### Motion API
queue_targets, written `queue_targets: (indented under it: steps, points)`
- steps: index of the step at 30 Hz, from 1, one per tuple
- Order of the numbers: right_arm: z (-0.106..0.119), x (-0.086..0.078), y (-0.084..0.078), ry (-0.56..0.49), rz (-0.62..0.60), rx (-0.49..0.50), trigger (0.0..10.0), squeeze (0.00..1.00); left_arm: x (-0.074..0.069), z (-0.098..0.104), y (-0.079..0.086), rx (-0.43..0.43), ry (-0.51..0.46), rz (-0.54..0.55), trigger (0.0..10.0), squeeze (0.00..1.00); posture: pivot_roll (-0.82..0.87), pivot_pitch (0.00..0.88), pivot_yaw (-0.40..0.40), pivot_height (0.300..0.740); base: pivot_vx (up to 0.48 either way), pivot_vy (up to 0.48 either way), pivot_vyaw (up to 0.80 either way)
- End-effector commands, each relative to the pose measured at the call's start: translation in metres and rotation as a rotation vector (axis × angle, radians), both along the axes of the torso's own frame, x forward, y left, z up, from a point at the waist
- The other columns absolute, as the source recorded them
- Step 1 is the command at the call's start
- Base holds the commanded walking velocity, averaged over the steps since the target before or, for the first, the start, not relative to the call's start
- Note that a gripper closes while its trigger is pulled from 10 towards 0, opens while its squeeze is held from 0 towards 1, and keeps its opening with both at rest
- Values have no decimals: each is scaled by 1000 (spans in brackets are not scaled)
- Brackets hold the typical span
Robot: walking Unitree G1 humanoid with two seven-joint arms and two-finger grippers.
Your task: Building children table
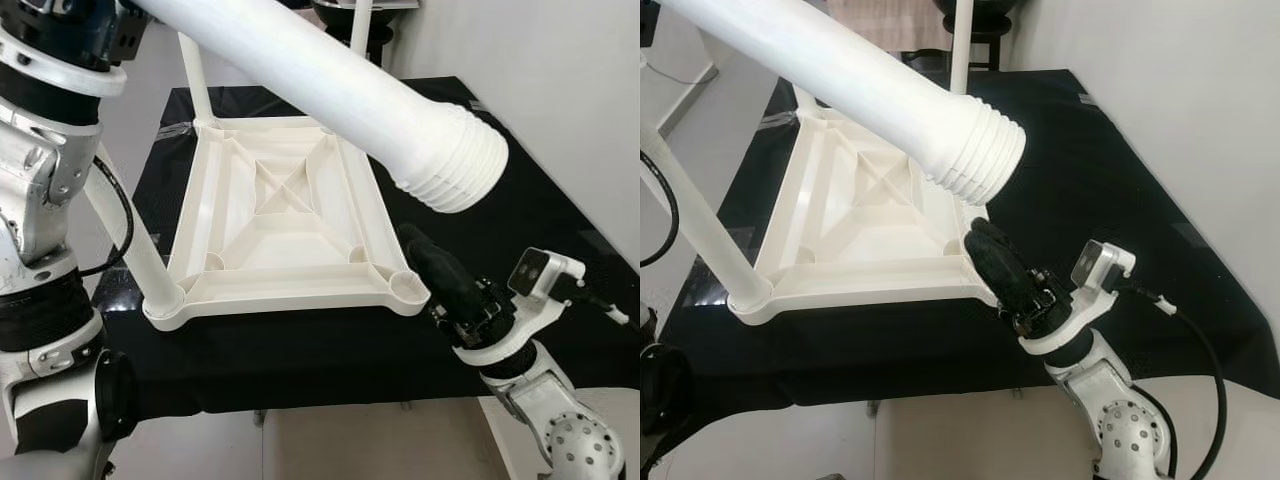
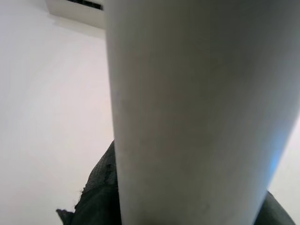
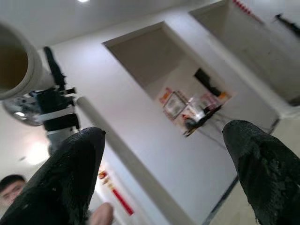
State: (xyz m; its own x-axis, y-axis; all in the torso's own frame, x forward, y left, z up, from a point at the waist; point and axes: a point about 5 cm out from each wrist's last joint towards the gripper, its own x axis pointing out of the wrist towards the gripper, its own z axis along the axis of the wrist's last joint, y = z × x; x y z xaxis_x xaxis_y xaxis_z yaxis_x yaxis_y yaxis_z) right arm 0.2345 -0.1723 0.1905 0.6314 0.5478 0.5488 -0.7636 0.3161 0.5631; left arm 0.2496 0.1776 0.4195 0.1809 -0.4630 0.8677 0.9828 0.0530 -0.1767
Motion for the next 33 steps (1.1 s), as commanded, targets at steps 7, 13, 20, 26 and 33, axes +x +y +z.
queue_targets:
  steps: [7,13,20,26,33]
  points:
    - [16,30,-57,64,-528,-242,10000,596,16,-10,-23,318,-42,165,0,0,-24,60,3,740,0,0,0]
    - [42,45,-90,30,-753,-484,10000,361,20,-23,-41,440,-74,162,0,0,-30,54,2,740,0,0,0]
    - [59,52,-91,-41,-768,-587,10000,239,19,-37,-56,557,-103,126,0,0,-27,54,9,740,0,0,0]
    - [76,13,-45,-355,-109,-633,10000,0,10,-65,-75,680,-146,-10,0,0,-21,58,11,740,0,0,0]
    - [69,2,-40,-369,90,-707,10000,0,6,-72,-78,712,-172,-54,0,0,-18,59,11,740,0,0,0]
